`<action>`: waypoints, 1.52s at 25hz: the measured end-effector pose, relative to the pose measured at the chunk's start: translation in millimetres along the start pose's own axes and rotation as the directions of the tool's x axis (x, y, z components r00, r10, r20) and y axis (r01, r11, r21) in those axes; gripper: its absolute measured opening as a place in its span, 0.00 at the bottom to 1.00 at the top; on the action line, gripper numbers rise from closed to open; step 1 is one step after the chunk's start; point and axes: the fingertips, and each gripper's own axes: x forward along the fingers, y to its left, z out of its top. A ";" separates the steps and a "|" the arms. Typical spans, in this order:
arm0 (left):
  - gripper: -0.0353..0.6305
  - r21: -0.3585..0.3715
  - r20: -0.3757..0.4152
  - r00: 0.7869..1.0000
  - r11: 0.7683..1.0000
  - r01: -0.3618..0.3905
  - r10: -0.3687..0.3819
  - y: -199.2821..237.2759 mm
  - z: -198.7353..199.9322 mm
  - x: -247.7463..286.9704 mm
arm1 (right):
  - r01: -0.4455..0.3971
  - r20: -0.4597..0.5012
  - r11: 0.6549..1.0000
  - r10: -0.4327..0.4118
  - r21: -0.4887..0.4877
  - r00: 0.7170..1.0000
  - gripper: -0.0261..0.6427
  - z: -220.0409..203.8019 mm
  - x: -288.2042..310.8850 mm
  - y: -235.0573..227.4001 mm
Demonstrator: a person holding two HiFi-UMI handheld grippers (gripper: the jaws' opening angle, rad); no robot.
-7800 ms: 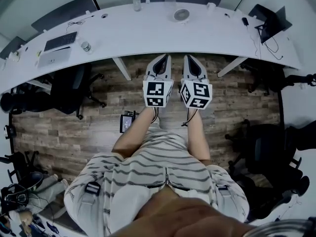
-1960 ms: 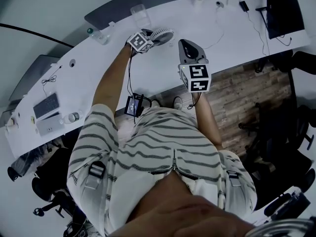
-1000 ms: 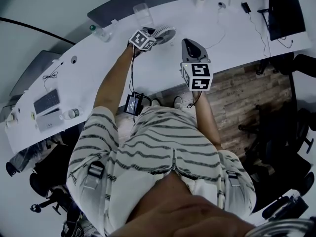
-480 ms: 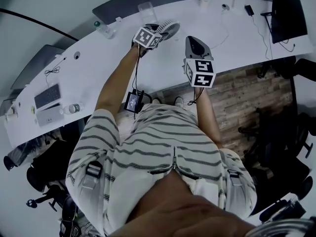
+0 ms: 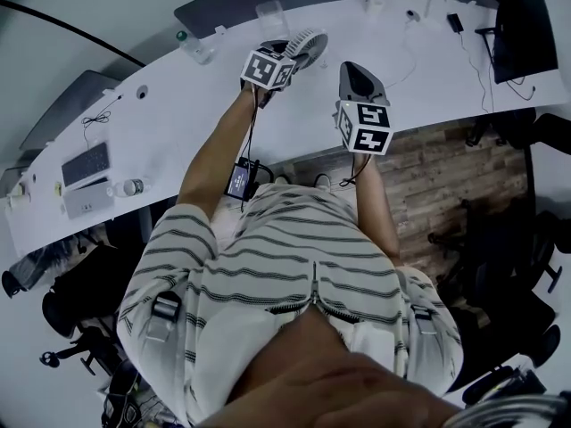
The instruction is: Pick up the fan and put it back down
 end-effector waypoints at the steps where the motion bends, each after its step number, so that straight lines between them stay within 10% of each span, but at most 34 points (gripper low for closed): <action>1: 0.39 -0.011 0.017 1.000 1.000 -0.005 0.006 -2.3 3.4 -4.0 | 0.000 0.002 1.000 0.000 0.001 1.000 0.06 0.9 -0.3 0.2; 18: 0.39 -0.130 0.196 0.976 0.989 -0.067 0.092 -35.0 33.8 -59.0 | -0.008 0.011 1.000 0.007 0.013 1.000 0.06 4.3 -7.7 8.4; 38: 0.39 -0.188 0.393 0.884 0.963 -0.192 0.253 -63.6 63.8 -124.1 | -0.034 0.031 0.998 0.032 0.056 0.999 0.06 8.6 -12.9 16.8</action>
